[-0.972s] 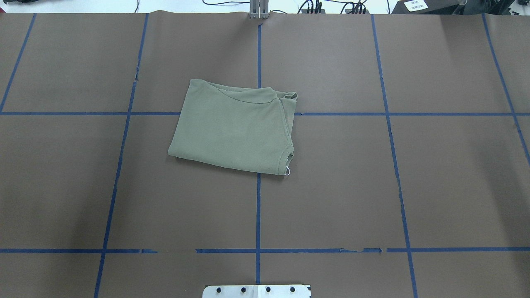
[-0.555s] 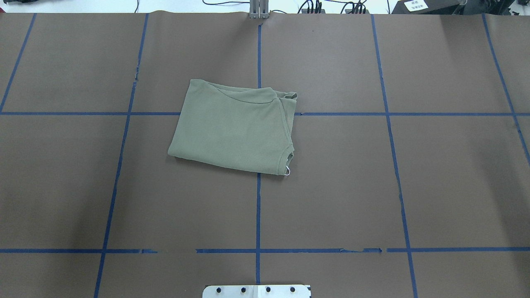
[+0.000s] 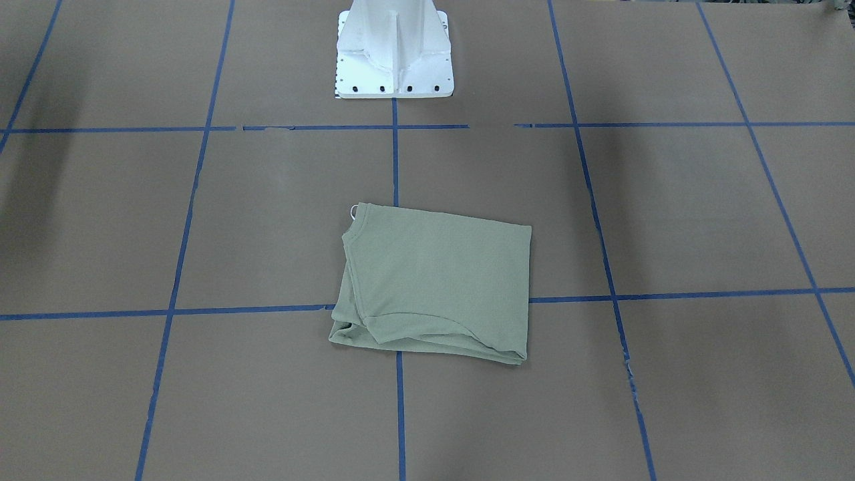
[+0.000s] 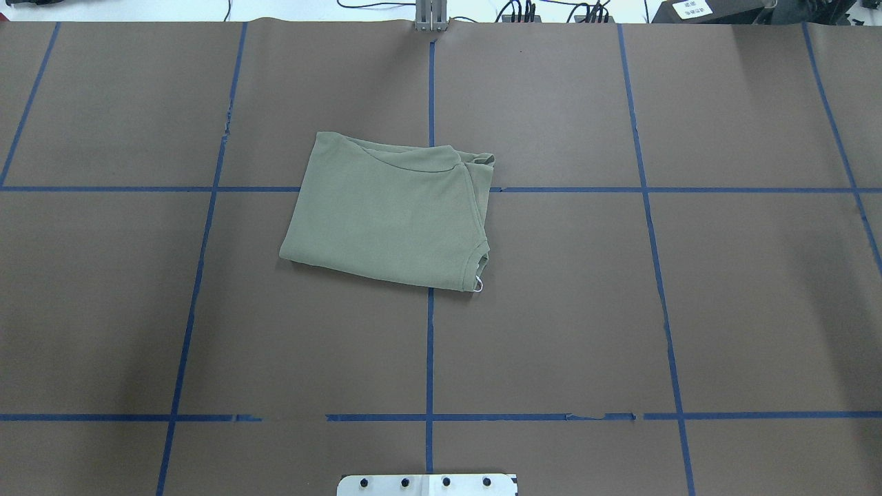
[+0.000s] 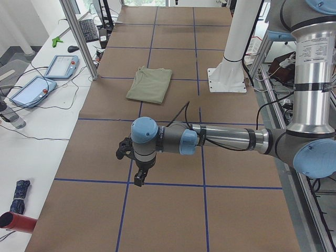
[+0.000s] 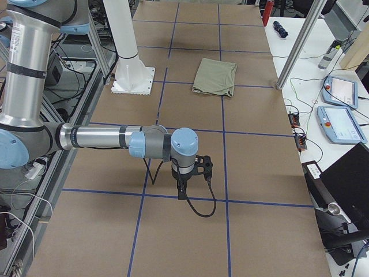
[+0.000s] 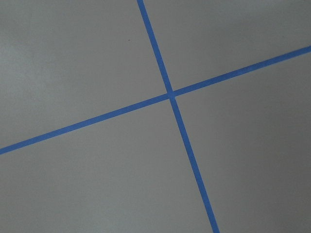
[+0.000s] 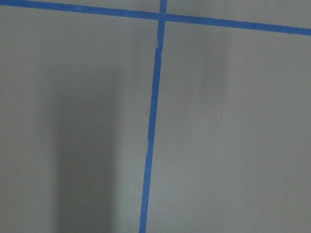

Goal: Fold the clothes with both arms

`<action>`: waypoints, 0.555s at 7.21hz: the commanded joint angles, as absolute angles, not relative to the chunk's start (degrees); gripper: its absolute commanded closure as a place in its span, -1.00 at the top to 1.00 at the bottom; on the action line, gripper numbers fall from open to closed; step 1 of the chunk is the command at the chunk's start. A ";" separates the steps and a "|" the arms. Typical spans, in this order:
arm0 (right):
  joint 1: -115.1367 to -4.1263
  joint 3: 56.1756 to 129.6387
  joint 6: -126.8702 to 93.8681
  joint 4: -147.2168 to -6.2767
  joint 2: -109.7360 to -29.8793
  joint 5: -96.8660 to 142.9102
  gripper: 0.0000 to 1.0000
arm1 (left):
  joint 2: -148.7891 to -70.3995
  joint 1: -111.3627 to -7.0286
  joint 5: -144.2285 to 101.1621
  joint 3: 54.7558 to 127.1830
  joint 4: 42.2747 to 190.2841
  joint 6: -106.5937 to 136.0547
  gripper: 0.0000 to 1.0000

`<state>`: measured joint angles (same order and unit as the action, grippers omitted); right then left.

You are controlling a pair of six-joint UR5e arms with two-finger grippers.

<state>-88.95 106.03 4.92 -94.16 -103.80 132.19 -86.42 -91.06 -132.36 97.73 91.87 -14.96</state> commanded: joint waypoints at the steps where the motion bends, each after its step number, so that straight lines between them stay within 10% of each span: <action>1: -88.95 106.00 4.92 -94.13 -103.80 132.19 1.00 | -86.40 -91.05 -132.36 97.82 91.85 -15.03 1.00; 4: -88.95 106.00 4.92 -94.13 -103.80 132.19 1.00 | -86.40 -91.05 -132.45 97.56 91.85 -15.03 1.00</action>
